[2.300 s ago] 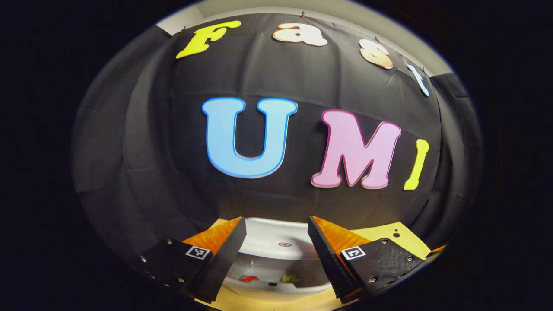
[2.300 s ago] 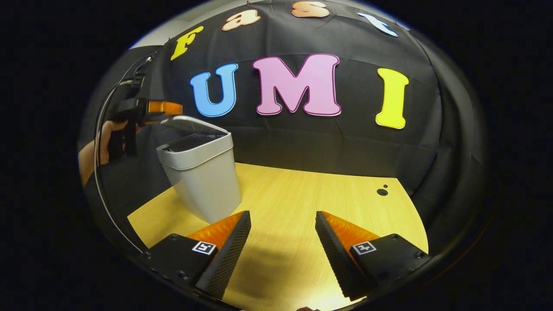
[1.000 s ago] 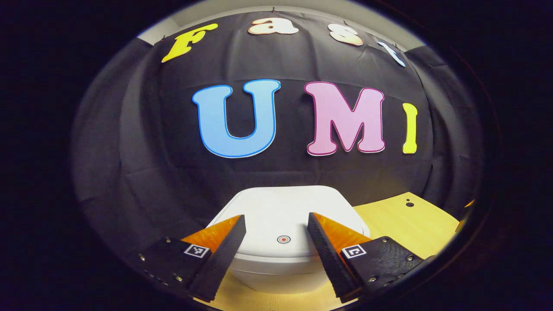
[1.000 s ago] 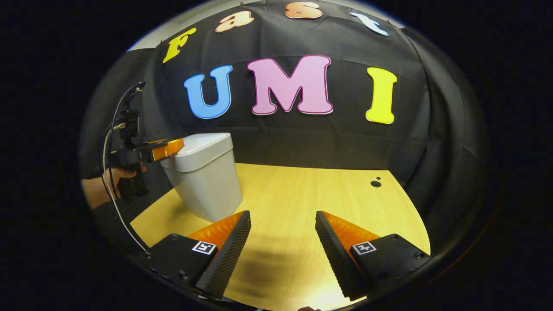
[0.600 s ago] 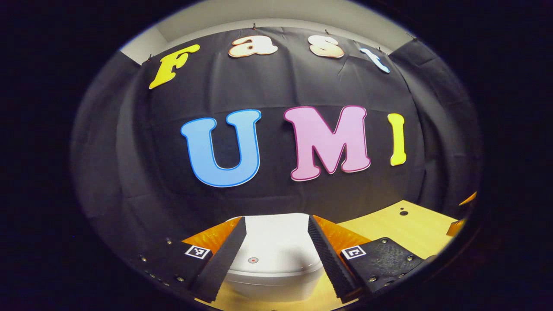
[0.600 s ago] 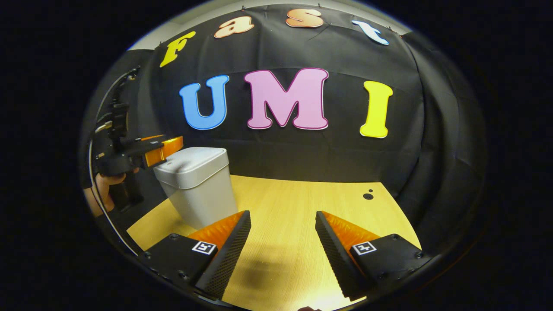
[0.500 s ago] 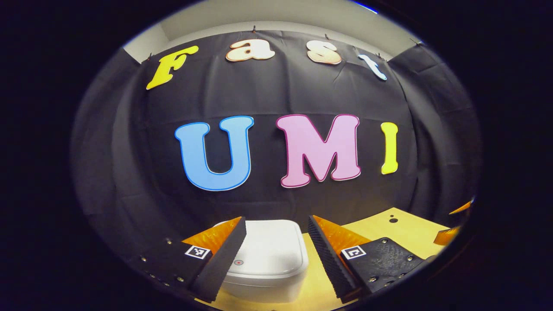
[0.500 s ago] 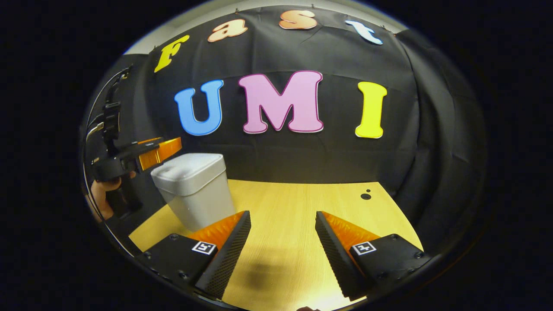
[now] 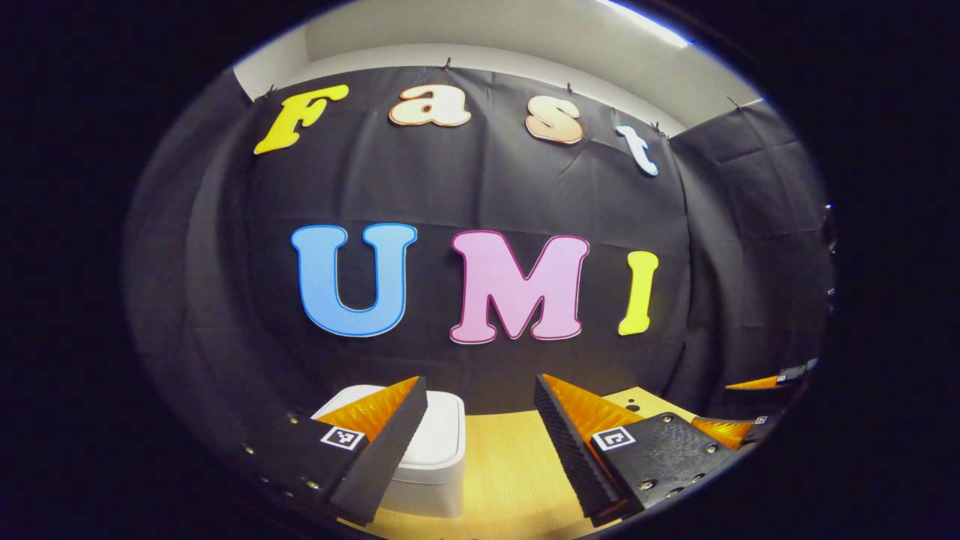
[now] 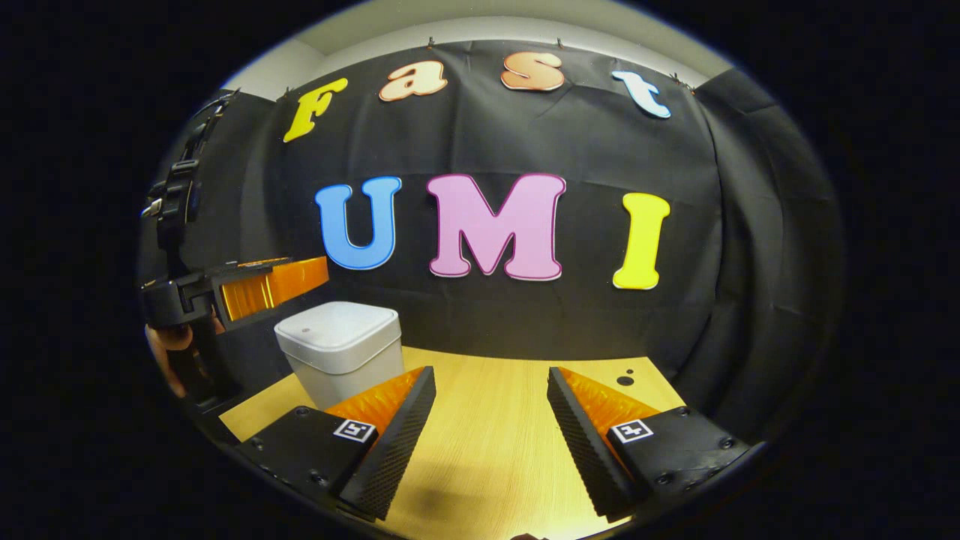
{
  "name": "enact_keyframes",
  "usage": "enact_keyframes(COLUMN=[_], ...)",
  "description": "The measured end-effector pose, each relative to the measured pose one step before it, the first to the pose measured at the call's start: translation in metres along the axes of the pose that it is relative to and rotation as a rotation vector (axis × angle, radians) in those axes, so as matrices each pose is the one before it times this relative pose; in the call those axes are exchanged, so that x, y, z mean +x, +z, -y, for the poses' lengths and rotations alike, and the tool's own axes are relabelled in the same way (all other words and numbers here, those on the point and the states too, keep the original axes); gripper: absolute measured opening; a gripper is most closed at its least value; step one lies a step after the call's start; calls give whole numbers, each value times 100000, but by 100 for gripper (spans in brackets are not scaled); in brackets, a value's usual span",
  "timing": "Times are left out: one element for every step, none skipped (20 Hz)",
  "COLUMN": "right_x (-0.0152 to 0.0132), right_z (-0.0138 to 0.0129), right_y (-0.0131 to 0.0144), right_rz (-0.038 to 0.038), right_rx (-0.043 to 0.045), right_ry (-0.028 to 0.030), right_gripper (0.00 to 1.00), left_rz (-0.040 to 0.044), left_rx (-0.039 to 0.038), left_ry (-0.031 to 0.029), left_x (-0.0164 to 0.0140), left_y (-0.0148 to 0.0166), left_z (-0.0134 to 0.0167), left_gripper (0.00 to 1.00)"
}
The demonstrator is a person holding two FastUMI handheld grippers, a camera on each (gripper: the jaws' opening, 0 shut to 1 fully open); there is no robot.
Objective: Press the lid of the desktop garbage bin to open it, pick up the crumpled paper on the desktop and throw it into the bin, then pick up the pop can on the desktop and drop it into the bin, and finally close the garbage bin lid.
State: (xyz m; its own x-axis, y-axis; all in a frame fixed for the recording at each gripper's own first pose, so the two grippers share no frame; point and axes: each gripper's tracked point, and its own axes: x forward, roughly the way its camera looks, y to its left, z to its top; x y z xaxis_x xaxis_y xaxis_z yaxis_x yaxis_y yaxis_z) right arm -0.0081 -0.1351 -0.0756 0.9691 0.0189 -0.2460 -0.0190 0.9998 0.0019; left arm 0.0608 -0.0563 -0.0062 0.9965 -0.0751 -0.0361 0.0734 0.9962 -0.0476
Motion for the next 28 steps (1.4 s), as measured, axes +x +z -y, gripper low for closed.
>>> enact_keyframes(right_x=[-291,-54,-39,-11,177,136,213,235,276,269,290,343,262,188,157,66,13,23,47,-65,59,31,70,89,205,-28,77,57], right_z=[-312,-388,-274,-310,-346,-355,-165,-132,45,133,91,-9,55,-94,-200,-73,-111,-160,-258,-312,-378,-284,-218,-310,-153,-66,-147,-190], right_y=[437,457,250,235,10,17,63,121,224,221,605,605,458,333,218,-59,-90,-43,-104,-133,-37,262,271,159,179,139,76,56], right_rz=[1652,1596,741,440,-89,-133,-115,-261,-348,368,1296,1372,934,785,356,-16,-217,-296,-391,-459,-34,358,625,737,500,378,276,232], right_rx=[348,375,-70,15,43,-245,-689,-1459,-1323,-501,335,658,589,521,297,85,-134,83,269,435,332,388,402,337,-145,-639,-529,-284], right_ry=[530,1140,545,682,752,989,390,429,-29,-124,-238,-100,-192,357,210,152,296,287,414,861,1119,921,968,869,263,12,272,215], right_gripper=[97,98,97,98,98,98,98,98,98,98,98,98,98,98,98,98,98,98,98,98,98,98,98,98,98,98,98,98], left_rz=[344,-151,889,940,1291,625,-838,-1682,-1980,-1218,-20,311,317,254,454,195,265,440,606,758,882,835,497,263,19,-137,-112,-80], left_rx=[-777,-1555,-2777,-2927,-1664,-466,95,254,151,-57,145,511,874,971,635,366,189,324,634,740,830,736,470,251,210,162,-118,-298], left_ry=[1742,2336,2609,2443,2061,1688,-9,-1509,-1810,-1123,-678,-177,-65,133,-288,-606,-693,-661,-409,-228,3,-6,-65,-154,-154,-55,-62,-73], left_x=[-716,-719,-624,-606,-557,-330,-211,-158,69,232,216,304,138,210,147,84,-14,62,-40,108,8,109,34,-85,46,110,-18,-44], left_y=[228,-74,165,63,-36,-363,-464,-587,-430,-294,78,76,47,-34,172,57,162,94,252,203,358,163,268,107,19,-3,3,-47], left_z=[-321,-383,-442,-271,-261,-162,247,596,486,190,42,-107,-26,29,72,226,219,187,132,18,-49,11,-33,20,10,-36,-3,50], left_gripper=[95,95,95,95,95,95,95,95,95,95,95,95,95,95,95,95,95,95,95,94,95,95,94,95,95,95,95,95])
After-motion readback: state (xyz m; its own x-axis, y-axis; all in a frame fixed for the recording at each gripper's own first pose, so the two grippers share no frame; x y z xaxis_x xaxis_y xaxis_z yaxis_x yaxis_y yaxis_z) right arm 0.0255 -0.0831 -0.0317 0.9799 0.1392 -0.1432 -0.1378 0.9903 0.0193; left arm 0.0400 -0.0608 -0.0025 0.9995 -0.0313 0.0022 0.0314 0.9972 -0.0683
